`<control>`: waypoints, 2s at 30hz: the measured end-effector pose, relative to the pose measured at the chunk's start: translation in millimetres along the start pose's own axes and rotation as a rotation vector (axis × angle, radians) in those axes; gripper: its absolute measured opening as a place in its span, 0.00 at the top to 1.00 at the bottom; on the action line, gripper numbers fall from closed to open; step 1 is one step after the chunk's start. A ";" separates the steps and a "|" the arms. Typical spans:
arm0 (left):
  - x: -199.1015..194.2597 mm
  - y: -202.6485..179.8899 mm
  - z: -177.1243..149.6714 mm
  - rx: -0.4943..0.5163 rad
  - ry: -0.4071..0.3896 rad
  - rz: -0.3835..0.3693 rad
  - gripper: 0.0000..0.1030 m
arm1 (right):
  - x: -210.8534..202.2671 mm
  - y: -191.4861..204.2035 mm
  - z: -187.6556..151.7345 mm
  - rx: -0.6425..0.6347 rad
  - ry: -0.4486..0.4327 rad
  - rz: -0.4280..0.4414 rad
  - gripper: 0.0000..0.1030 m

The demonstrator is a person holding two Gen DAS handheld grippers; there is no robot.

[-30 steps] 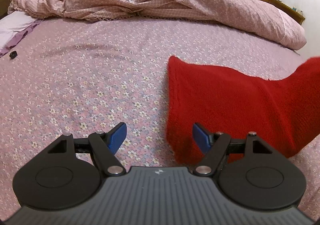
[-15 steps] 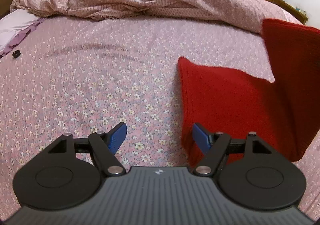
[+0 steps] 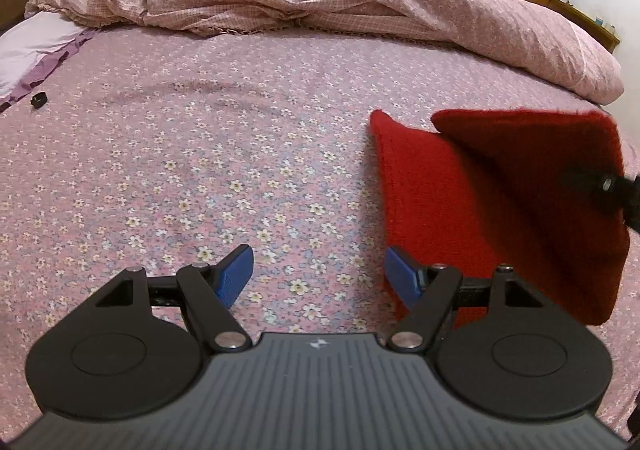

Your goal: Fold small clothes

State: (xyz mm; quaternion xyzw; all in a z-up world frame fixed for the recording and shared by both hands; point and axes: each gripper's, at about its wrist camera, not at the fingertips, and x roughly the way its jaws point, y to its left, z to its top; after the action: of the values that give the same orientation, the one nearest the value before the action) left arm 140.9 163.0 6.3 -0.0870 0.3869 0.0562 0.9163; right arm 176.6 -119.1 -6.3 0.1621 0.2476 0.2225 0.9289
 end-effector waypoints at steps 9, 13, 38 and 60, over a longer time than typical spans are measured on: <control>-10.8 22.9 0.3 -0.052 -0.026 0.019 0.25 | 7.5 33.9 13.5 0.038 -0.072 0.140 0.79; -14.5 32.9 -2.3 -0.066 -0.027 0.035 0.25 | 26.5 51.0 -11.9 -0.024 0.012 0.139 0.79; -56.8 -23.1 44.7 0.010 -0.127 -0.078 0.25 | -44.5 34.6 -15.0 0.015 0.061 0.183 0.44; 25.4 -100.2 53.1 0.083 -0.034 -0.154 0.48 | -48.3 -71.5 -24.0 0.275 0.050 -0.062 0.43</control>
State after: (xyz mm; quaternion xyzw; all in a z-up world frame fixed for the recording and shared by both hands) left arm 212.8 76.5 36.0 -0.0776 0.3653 -0.0293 0.9272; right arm 150.1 -199.1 -36.8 0.2745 0.3035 0.1619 0.8980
